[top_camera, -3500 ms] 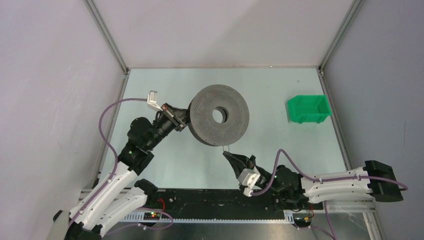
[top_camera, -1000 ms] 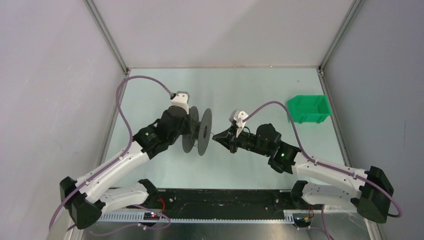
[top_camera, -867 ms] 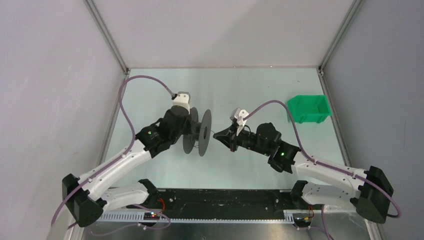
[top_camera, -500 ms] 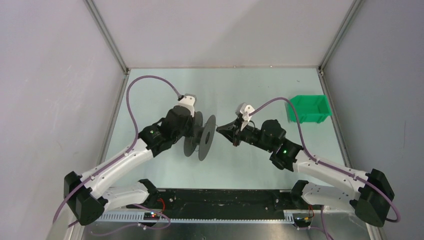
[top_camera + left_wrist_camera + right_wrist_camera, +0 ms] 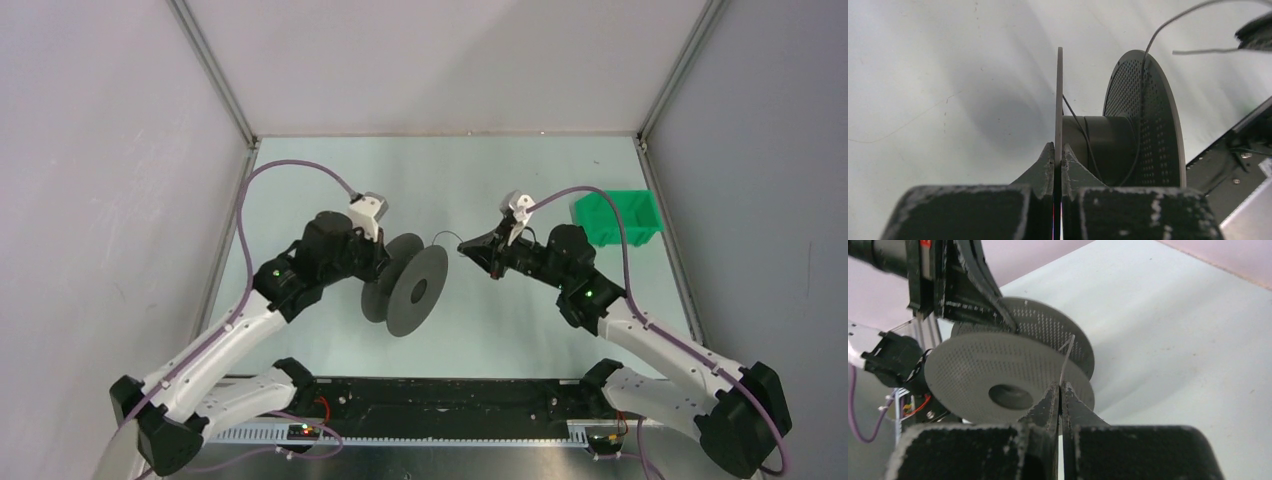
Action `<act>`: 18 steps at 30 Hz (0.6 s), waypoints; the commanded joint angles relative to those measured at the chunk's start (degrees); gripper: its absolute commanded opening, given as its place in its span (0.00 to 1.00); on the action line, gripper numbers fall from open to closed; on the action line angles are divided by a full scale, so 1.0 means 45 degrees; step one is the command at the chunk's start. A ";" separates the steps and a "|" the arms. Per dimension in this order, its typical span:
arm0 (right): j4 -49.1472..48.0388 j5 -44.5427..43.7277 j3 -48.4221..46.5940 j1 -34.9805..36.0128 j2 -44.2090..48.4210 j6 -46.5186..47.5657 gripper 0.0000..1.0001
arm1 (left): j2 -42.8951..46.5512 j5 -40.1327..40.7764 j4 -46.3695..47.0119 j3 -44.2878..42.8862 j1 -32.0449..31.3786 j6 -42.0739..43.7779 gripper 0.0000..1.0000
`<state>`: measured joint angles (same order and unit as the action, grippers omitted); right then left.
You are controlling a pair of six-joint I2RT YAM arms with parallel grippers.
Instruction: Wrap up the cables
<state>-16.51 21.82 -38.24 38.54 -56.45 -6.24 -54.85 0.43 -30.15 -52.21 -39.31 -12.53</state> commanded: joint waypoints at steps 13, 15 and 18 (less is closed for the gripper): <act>-0.1123 0.3577 0.0997 -0.2191 0.0869 -0.3117 0.00 | 0.2098 -0.7104 0.3108 0.0148 0.3453 -0.3533 0.00; -0.1510 0.3872 0.1032 -0.2273 0.0774 -0.3563 0.00 | 0.2158 -0.7555 0.3695 0.0282 0.3639 -0.4245 0.00; -0.2169 0.4145 0.1061 -0.2297 0.0667 -0.4481 0.00 | 0.2309 -0.7889 0.4597 0.0540 0.3936 -0.5376 0.00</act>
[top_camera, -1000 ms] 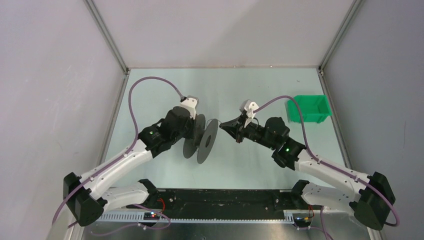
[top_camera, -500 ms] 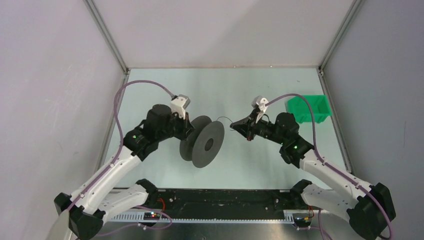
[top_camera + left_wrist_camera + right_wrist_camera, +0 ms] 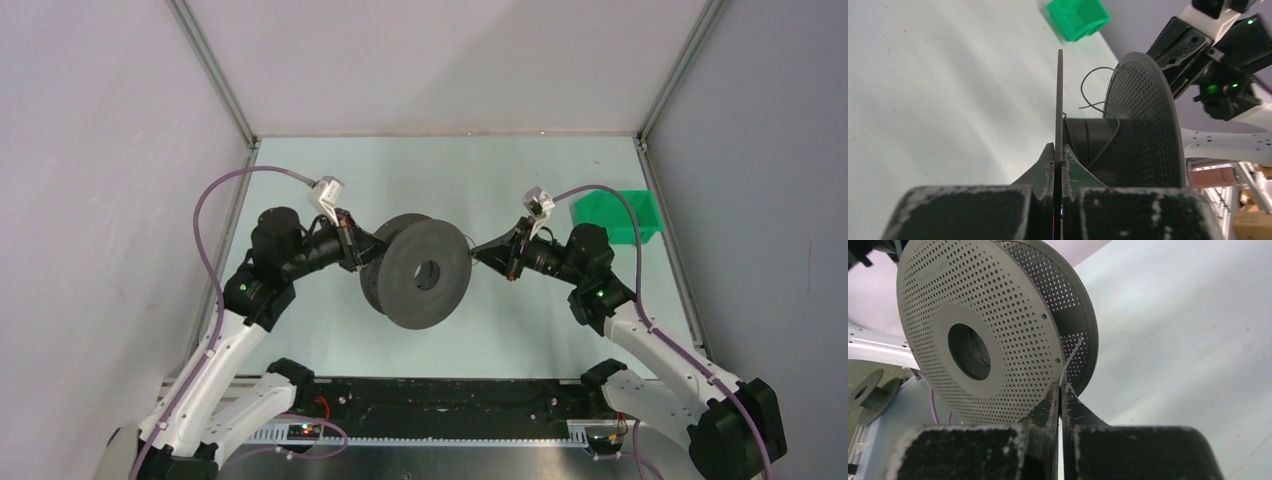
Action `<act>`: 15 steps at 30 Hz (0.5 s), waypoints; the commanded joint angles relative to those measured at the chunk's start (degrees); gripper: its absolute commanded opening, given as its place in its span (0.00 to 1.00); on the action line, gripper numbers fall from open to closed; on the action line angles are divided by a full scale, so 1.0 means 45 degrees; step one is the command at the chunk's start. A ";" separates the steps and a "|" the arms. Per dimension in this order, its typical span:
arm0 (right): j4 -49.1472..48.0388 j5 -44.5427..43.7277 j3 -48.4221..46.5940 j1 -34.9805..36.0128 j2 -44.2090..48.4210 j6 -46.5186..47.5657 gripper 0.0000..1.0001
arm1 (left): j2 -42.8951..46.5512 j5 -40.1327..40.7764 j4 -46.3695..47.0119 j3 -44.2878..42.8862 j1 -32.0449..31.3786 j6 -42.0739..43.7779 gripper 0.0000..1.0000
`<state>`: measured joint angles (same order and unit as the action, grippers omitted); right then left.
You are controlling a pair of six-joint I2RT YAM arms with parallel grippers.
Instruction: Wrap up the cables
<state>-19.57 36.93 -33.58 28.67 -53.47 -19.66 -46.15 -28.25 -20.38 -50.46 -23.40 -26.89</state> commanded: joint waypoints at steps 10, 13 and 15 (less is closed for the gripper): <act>-0.4887 0.1562 0.0344 -0.0082 -0.0204 -0.5104 0.00 | 0.0760 -0.1692 0.8006 0.1858 0.1096 -0.7495 0.00; -0.5357 0.1772 0.0335 -0.0160 -0.0248 -0.5759 0.00 | 0.0863 -0.1731 0.8144 0.1735 0.1178 -0.7375 0.00; -0.5580 0.2006 0.0346 -0.0296 -0.0146 -0.6265 0.00 | 0.0893 -0.1908 0.8206 0.1676 0.1333 -0.7030 0.00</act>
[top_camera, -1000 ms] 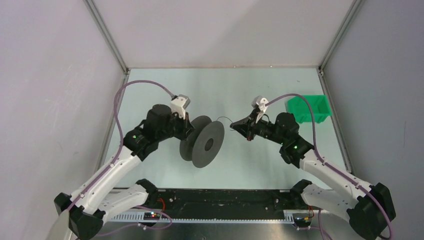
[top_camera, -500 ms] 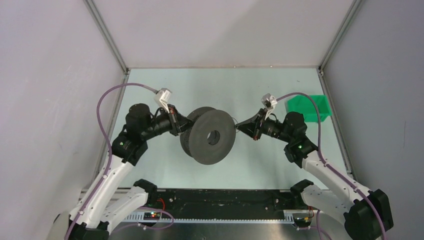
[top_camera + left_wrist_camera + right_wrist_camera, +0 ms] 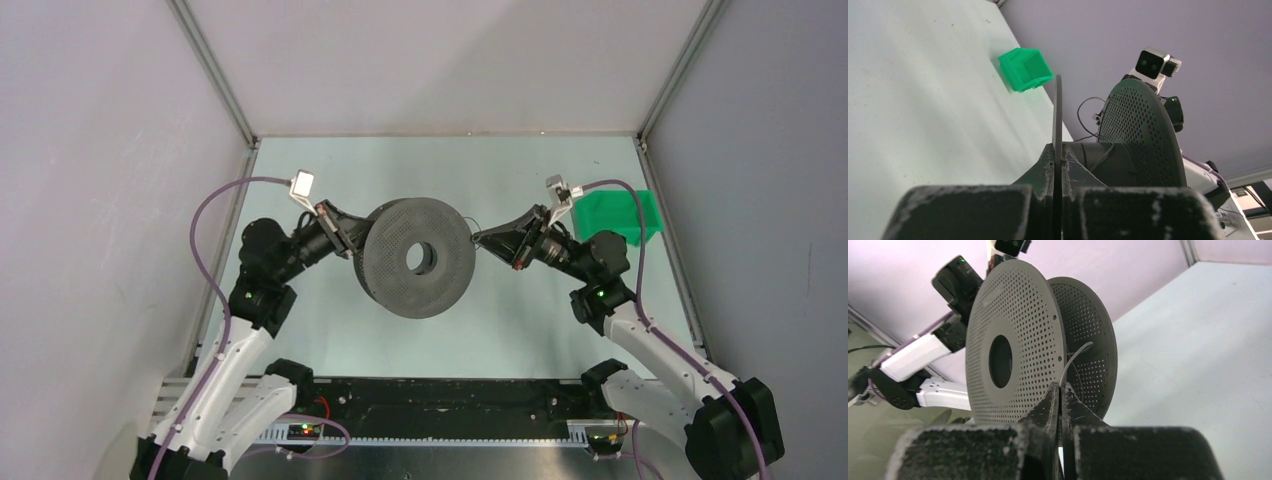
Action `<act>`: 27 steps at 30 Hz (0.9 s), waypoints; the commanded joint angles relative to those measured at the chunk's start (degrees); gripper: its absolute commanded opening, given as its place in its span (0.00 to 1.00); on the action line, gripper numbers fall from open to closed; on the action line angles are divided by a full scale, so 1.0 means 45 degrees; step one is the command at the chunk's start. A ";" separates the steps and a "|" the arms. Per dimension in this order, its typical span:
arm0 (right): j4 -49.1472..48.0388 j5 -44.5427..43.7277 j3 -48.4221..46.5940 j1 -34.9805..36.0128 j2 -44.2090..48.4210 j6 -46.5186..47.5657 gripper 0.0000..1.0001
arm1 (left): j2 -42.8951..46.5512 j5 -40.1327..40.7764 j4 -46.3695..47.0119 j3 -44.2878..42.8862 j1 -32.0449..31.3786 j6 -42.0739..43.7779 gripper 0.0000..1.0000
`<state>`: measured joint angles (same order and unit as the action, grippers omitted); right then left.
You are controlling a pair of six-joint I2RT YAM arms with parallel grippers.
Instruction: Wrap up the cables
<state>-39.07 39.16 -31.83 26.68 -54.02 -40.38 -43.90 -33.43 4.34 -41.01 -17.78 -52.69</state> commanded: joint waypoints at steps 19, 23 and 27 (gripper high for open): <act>-0.1115 0.4114 -0.0328 -0.1004 0.0281 -0.1815 0.00 | -0.0304 -0.3827 0.3421 -0.1645 0.0445 -0.0573 0.00; -0.0807 0.4822 -0.0386 -0.1017 0.0305 -0.1477 0.00 | -0.0515 -0.4164 0.3433 -0.1736 0.0455 -0.0429 0.00; 0.1257 0.5474 -0.0753 -0.1050 0.0370 0.0241 0.00 | -0.0708 -0.4687 0.3430 -0.1831 0.0440 -0.0104 0.00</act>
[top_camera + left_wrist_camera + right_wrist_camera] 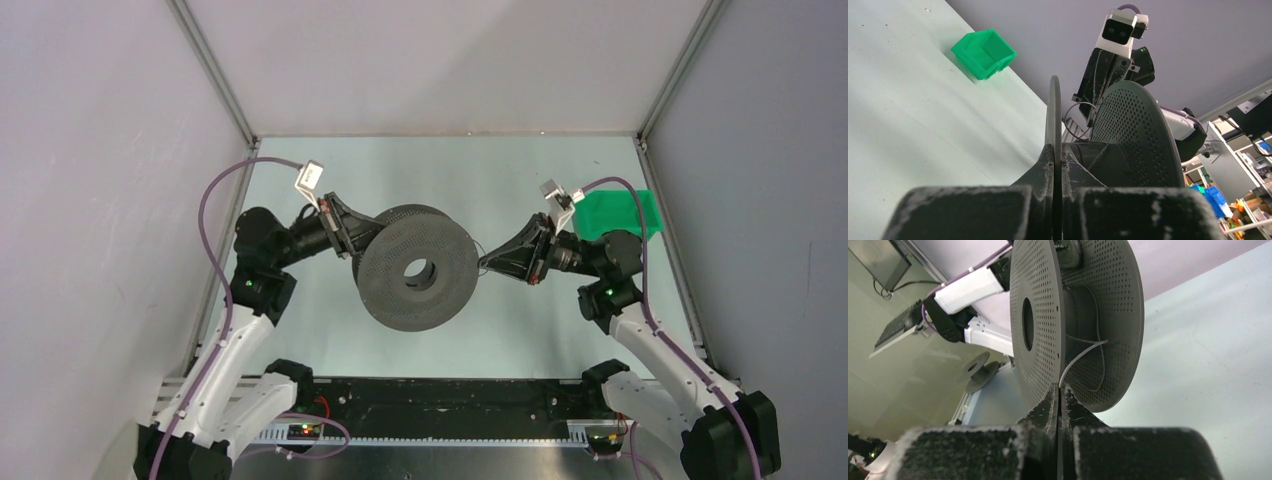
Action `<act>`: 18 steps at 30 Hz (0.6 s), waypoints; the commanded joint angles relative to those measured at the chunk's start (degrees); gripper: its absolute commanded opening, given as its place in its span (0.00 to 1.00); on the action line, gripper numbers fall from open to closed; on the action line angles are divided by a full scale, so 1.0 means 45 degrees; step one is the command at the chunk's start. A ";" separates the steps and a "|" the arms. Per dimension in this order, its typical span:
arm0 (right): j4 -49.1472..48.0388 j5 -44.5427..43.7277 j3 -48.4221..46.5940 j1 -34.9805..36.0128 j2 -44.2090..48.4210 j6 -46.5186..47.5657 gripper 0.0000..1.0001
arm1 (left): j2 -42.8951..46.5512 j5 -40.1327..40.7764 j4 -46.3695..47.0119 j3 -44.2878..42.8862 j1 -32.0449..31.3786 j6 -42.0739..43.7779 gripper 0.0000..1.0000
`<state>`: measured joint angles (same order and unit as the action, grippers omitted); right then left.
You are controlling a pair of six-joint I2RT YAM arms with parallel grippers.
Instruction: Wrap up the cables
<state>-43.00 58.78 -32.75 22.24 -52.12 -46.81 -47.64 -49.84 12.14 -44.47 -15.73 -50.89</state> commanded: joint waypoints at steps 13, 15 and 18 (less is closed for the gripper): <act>0.3726 0.1974 -0.0632 -0.0759 0.0401 0.2695 0.00 | -0.0325 -0.1002 0.2189 -0.1331 0.0116 -0.1510 0.00; 0.3620 0.1612 -0.0632 -0.0752 0.0397 0.2358 0.00 | -0.0324 -0.0729 0.2240 -0.1412 0.0132 -0.1924 0.00; 0.2801 0.1367 -0.0615 -0.0422 0.0335 0.1619 0.00 | -0.0234 -0.0084 0.2241 -0.1203 0.0130 -0.2347 0.00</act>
<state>-26.89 66.22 -34.59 19.18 -50.98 -36.45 -49.60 -53.95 17.87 -47.66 -15.46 -55.68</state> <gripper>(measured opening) 0.010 0.034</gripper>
